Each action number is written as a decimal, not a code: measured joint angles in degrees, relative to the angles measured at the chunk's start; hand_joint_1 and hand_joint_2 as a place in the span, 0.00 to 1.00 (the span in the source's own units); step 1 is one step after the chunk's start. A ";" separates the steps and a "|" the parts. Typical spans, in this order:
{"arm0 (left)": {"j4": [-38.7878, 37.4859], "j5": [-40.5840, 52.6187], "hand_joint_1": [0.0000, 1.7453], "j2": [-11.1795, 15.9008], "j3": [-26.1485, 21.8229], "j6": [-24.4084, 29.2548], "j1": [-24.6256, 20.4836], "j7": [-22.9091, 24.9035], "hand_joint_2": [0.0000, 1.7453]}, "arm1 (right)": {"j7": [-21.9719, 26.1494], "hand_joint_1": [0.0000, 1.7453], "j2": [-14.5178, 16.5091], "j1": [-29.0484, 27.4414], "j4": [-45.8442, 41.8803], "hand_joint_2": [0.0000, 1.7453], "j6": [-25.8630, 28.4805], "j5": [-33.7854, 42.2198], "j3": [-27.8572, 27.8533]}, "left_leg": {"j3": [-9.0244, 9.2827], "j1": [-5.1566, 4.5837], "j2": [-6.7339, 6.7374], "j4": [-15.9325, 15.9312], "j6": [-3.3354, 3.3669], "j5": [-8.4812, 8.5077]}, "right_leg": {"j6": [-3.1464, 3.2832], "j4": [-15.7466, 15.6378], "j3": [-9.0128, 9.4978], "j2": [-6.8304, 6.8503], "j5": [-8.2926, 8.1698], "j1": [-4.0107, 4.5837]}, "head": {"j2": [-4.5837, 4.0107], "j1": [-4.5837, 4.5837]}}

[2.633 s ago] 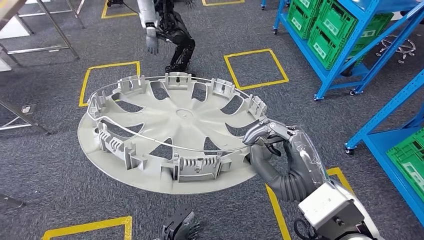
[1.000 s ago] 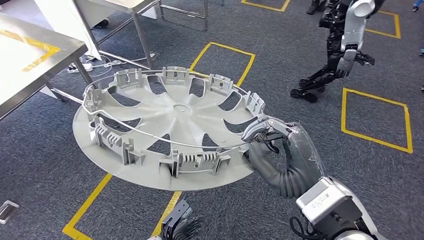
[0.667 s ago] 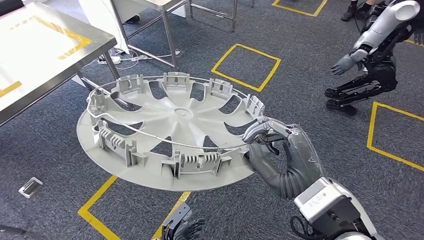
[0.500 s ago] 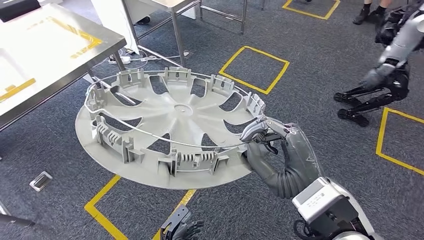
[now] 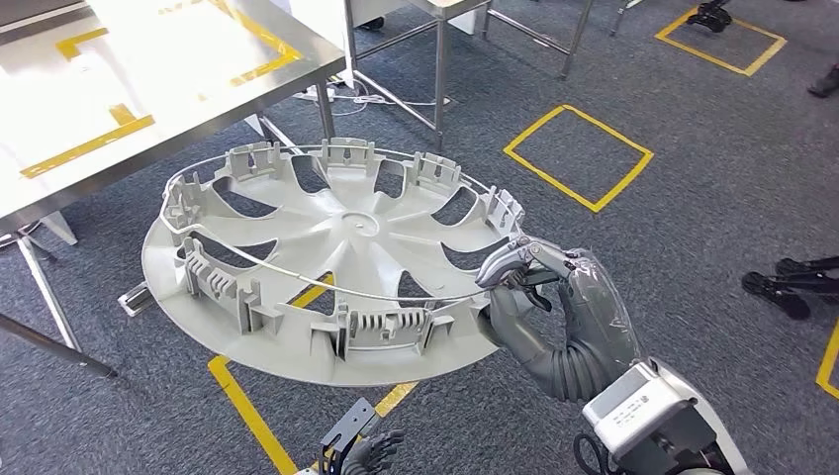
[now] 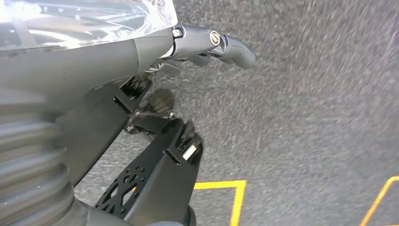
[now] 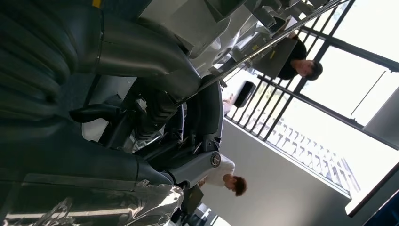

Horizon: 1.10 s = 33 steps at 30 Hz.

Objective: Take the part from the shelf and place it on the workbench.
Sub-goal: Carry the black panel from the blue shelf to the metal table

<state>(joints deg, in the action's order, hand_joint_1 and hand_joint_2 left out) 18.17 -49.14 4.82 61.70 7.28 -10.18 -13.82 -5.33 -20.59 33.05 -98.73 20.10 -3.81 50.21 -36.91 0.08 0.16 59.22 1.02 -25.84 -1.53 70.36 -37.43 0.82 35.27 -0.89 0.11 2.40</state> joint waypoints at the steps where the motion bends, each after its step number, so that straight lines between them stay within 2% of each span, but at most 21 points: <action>1: 0.04 0.04 0.00 -0.02 0.00 -0.02 -0.05 0.03 1.00 | -0.05 1.00 -0.01 -0.04 0.00 1.00 -0.03 -0.01 0.04 | 0.06 -0.10 -0.83 0.02 0.11 -0.04 | 0.09 3.06 -1.91 -0.36 0.64 0.03 | 0.00 -0.15; 2: 0.07 0.05 0.00 -0.02 0.00 -0.03 -0.04 0.08 1.00 | -0.14 1.00 -0.02 -0.08 0.00 1.00 -0.06 -0.01 0.09 | 0.14 -0.19 -1.68 0.06 0.16 -0.08 | 0.21 4.38 -3.06 -0.51 0.20 0.08 | 0.00 -0.20; 3: 0.07 0.06 0.00 -0.01 0.00 -0.03 -0.04 0.13 1.00 | -0.26 1.00 -0.03 -0.11 0.00 1.00 -0.08 -0.01 0.14 | 0.23 -0.24 -2.56 0.12 0.19 -0.14 | 0.38 3.57 -3.24 -0.66 -1.35 0.12 | 0.00 -0.24; 4: 0.08 0.07 0.00 -0.01 0.00 -0.03 -0.04 0.17 1.00 | -0.38 1.00 -0.04 -0.12 0.00 1.00 -0.08 -0.01 0.17 | 0.32 -0.23 -3.46 0.21 0.16 -0.21 | 0.61 0.80 -2.49 -1.03 -3.71 0.16 | 0.00 -0.26; 6: 0.14 0.07 0.00 -0.04 -0.01 -0.03 -0.08 0.21 1.00 | -0.53 1.00 -0.04 -0.11 -0.01 1.00 -0.07 -0.08 0.17 | 0.23 -0.15 -5.07 0.50 -0.13 -0.38 | 1.04 -6.22 -0.08 -3.15 -7.75 0.12 | -0.01 -0.30; 8: 0.21 0.07 0.00 -0.08 -0.01 -0.03 -0.06 0.25 1.00 | -0.57 1.00 -0.04 -0.09 -0.02 1.00 -0.04 -0.15 0.16 | -0.24 0.08 -6.29 0.73 -0.70 -0.35 | 1.18 -9.83 1.28 -4.72 -8.62 0.17 | -0.01 -0.32; 10: 0.23 0.02 0.00 -0.06 0.01 0.02 0.14 0.30 1.00 | -0.58 1.00 -0.02 -0.05 -0.03 1.00 -0.02 -0.16 0.19 | -0.55 0.37 -7.36 0.60 -1.45 -0.18 | 1.41 -10.61 1.69 -4.07 -8.39 0.22 | -0.01 -0.33; 11: 0.23 -0.06 0.00 -0.03 0.02 0.08 0.26 0.30 1.00 | -0.60 1.00 -0.01 -0.05 -0.03 1.00 -0.02 -0.16 0.20 | -0.64 0.33 -7.13 0.67 -1.79 -0.39 | 1.68 -10.98 1.94 -3.47 -8.51 0.17 | -0.01 -0.28; 13: 0.24 -0.24 0.00 0.08 0.04 0.25 0.25 0.27 1.00 | -0.59 1.00 0.02 -0.05 -0.03 1.00 0.04 -0.16 0.18 | -1.73 0.12 -4.81 3.28 -2.32 -2.27 | 2.21 -11.81 2.62 -2.12 -8.74 -0.07 | -0.01 0.18; 14: 0.25 -0.30 0.00 0.09 0.04 0.33 0.18 0.26 1.00 | -0.57 1.00 0.02 -0.07 -0.02 1.00 0.08 -0.16 0.18 | -3.01 0.09 -3.15 6.22 -2.55 -3.83 | 2.37 -11.98 2.92 -1.42 -8.70 -0.02 | -0.01 0.43; 16: 0.25 -0.35 0.00 0.11 0.05 0.43 0.11 0.25 1.00 | -0.51 1.00 0.02 -0.13 -0.02 1.00 0.11 -0.16 0.20 | -6.04 0.41 -1.47 12.93 -3.08 -6.39 | 2.48 -12.03 3.34 0.05 -8.44 -0.01 | -0.01 0.71; 18: 0.25 -0.39 0.00 0.14 0.06 0.44 0.17 0.23 1.00 | -0.50 1.00 0.02 -0.19 -0.01 1.00 0.11 -0.16 0.27 | -6.60 0.77 -0.98 14.06 -3.51 -5.52 | 2.31 -11.95 3.66 1.35 -8.10 -0.09 | -0.01 0.80; 20: 0.25 -0.47 0.00 0.18 0.07 0.50 0.18 0.16 1.00 | -0.48 1.00 0.02 -0.19 0.00 1.00 0.11 -0.16 0.32 | -3.39 0.96 0.11 7.64 -3.70 -1.92 | 1.90 -11.79 4.10 2.49 -7.62 -0.23 | 0.00 0.93; 22: 0.26 -0.56 0.00 0.17 0.05 0.56 0.11 0.06 1.00 | -0.41 1.00 0.01 -0.14 0.00 1.00 0.12 -0.16 0.27 | -0.29 0.52 2.20 1.55 -3.22 -0.06 | 1.28 -11.65 4.47 3.45 -7.15 -0.05 | -0.01 1.09; 23: 0.26 -0.62 0.00 0.16 0.05 0.58 0.08 0.03 1.00 | -0.38 1.00 0.01 -0.11 0.00 1.00 0.12 -0.16 0.25 | 0.25 0.26 2.81 0.31 -2.76 -0.09 | 0.97 -11.64 4.59 3.89 -6.99 0.09 | -0.01 1.06; 25: 0.26 -0.75 0.00 0.18 0.04 0.62 0.12 -0.02 1.00 | -0.30 1.00 0.01 -0.05 0.00 1.00 0.12 -0.16 0.21 | 0.24 -0.05 2.29 0.08 -1.67 -0.33 | 0.34 -11.82 4.89 4.87 -6.81 0.20 | 0.00 0.89; 27: 0.26 -0.90 0.00 0.20 0.04 0.73 0.15 -0.09 1.00 | -0.20 1.00 0.01 0.04 0.01 1.00 0.11 -0.16 0.17 | 0.41 0.11 1.21 -0.14 -0.92 -0.27 | -0.24 -11.06 4.92 4.07 -5.84 -0.04 | 0.00 0.67; 29: 0.26 -1.02 0.00 0.20 0.01 0.80 -0.04 -0.20 1.00 | -0.01 1.00 -0.03 0.10 0.05 1.00 0.20 -0.19 0.09 | 0.59 0.34 0.36 -0.31 -0.25 -0.22 | -0.44 -6.31 2.72 1.37 -3.10 -0.22 | 0.00 0.23; 31: 0.26 -1.09 0.00 0.16 -0.02 0.75 -0.20 -0.25 1.00 | 0.22 1.00 -0.10 0.05 0.19 1.00 0.40 -0.52 0.05 | 0.61 0.22 -0.39 -0.23 0.15 -0.31 | -0.35 1.26 -1.48 -0.24 -0.28 -0.14 | 0.00 -0.24; 32: 0.26 -1.11 0.00 0.15 -0.02 0.73 -0.21 -0.25 1.00 | 0.32 1.00 -0.13 0.00 0.28 1.00 0.49 -0.76 0.05 | 0.66 0.10 -0.77 -0.18 0.26 -0.40 | -0.27 3.70 -3.13 -0.46 -0.06 -0.10 | 0.00 -0.38; 33: 0.26 -1.12 0.00 0.15 -0.02 0.72 -0.21 -0.25 1.00 | 0.37 1.00 -0.15 -0.03 0.38 1.00 0.55 -1.01 0.04 | 0.73 -0.02 -1.15 -0.10 0.34 -0.50 | -0.12 4.17 -3.90 -0.53 -0.98 -0.05 | 0.00 -0.45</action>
<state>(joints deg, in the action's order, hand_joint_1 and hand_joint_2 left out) 18.43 -50.26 4.97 61.68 8.01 -10.39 -14.08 -4.96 -20.74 33.02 -98.35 20.65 -4.82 50.25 -36.18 0.05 -0.99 59.12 1.36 -26.35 -1.65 74.53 -41.33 0.28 34.30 -0.94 0.11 1.96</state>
